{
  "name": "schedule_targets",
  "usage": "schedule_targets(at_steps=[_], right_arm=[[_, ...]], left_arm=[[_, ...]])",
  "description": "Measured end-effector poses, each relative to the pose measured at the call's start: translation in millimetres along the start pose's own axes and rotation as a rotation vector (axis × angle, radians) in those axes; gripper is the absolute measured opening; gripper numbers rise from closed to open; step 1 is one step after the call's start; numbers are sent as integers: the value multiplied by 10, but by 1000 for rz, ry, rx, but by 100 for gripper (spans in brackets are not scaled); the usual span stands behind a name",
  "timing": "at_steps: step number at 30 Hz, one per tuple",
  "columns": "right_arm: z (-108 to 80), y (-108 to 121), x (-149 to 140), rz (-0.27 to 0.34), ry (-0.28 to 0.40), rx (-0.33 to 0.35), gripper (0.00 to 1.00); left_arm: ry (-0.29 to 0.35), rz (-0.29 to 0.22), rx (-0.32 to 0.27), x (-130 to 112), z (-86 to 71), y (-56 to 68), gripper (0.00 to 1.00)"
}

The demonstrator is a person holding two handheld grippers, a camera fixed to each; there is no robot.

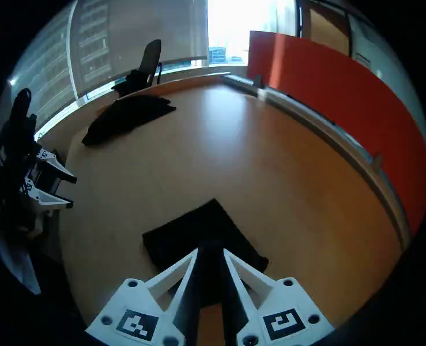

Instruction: Fold towel

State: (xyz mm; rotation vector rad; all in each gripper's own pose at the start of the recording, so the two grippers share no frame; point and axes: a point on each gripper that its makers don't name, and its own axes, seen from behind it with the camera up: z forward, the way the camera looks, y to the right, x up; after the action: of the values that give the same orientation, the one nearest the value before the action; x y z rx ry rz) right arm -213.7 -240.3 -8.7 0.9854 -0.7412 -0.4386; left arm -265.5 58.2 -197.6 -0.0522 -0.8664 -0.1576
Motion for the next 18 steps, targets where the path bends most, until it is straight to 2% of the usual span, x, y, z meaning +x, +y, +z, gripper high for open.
schedule_targets(at_steps=[8, 18], right_arm=[[246, 95, 235, -38, -7, 1, 16], [374, 194, 276, 20, 2, -18, 16]], left_arm=[[7, -23, 21, -15, -40, -111, 90], [4, -25, 24, -39, -41, -135, 90]])
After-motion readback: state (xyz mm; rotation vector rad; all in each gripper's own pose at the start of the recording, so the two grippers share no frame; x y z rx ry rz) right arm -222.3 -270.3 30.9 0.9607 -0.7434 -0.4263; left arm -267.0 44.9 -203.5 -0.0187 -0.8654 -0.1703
